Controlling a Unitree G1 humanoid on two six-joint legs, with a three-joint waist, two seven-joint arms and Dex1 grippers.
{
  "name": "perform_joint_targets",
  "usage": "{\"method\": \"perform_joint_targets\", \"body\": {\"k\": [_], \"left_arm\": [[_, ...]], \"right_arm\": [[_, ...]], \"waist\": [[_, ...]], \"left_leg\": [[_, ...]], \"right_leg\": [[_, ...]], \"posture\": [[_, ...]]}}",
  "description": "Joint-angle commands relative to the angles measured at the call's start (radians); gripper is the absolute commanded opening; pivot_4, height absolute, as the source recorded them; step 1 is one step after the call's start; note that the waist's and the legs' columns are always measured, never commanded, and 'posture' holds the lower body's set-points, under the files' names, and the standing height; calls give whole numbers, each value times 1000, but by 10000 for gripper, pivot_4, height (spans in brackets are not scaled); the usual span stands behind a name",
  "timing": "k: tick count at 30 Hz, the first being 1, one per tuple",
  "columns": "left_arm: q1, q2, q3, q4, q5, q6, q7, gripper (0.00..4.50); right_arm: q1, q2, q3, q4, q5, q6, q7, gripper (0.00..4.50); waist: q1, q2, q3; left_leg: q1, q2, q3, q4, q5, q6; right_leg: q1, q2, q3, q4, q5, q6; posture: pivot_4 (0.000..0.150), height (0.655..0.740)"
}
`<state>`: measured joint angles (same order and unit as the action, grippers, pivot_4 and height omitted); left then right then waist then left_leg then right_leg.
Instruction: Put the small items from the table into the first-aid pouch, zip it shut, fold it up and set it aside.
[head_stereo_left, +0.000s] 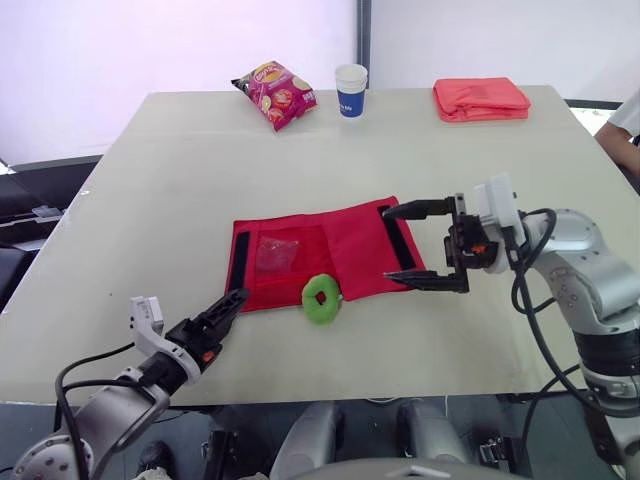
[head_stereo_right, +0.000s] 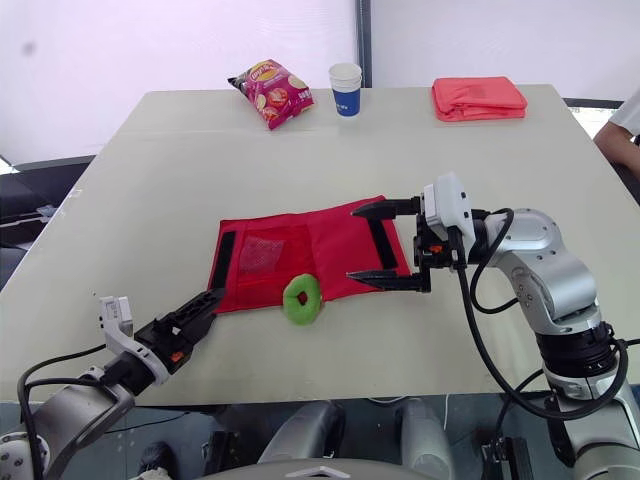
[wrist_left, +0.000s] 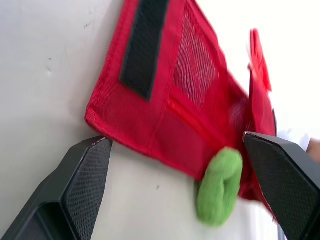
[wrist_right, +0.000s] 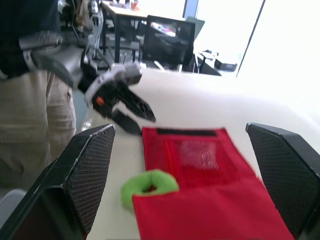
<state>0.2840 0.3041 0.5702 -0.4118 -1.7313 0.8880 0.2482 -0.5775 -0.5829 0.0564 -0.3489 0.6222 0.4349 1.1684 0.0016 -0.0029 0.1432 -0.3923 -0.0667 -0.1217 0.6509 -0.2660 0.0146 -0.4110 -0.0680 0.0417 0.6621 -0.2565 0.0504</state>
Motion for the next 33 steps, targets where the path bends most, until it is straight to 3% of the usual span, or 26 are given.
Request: {"method": "perform_joint_targets", "body": {"k": [1,8,19,24,28,32,33], "left_arm": [[4,-27,-59,-18,17,-61,25,45000],[-59,-129,-143,-31,35,-201,82,45000],[-187,-157,-221,13,79,-309,115,45000],[-230,-152,-243,2,111,-328,127,22910],[-290,11,-189,56,112,-271,83,1398],[-347,219,-126,181,133,-190,-35,196],[-369,267,-120,215,150,-171,-75,0]], "right_arm": [[-29,-8,-30,-40,34,13,-16,44727],[-49,-22,-29,-50,39,30,-41,44727],[-72,-19,-16,-34,25,32,-71,44727],[-81,-13,-5,-16,14,60,-106,45000],[-70,-4,25,25,-33,89,-161,45000],[-23,-3,71,75,-135,33,-180,45000],[-18,2,79,88,-151,22,-183,40796]], "waist": [[9,0,0],[18,0,0],[13,-1,0],[13,-3,1],[10,-6,3],[4,-7,3],[3,-7,3]], "left_leg": [[0,0,-1,0,0,0],[0,-1,0,1,0,0],[0,0,1,2,0,0],[-1,0,1,2,0,0],[0,1,0,2,1,-1],[0,1,1,1,1,-1],[0,1,1,1,1,-1]], "right_leg": [[0,0,-1,0,0,0],[1,0,-1,0,0,0],[1,3,-2,0,0,0],[0,3,-2,0,0,0],[0,5,-2,0,0,0],[-1,7,-2,0,0,0],[-1,9,-2,0,0,0]], "posture": [[1500,7400],[1500,7400],[1500,7400],[1500,7400],[1500,7400],[1500,7400],[1500,7400]]}}
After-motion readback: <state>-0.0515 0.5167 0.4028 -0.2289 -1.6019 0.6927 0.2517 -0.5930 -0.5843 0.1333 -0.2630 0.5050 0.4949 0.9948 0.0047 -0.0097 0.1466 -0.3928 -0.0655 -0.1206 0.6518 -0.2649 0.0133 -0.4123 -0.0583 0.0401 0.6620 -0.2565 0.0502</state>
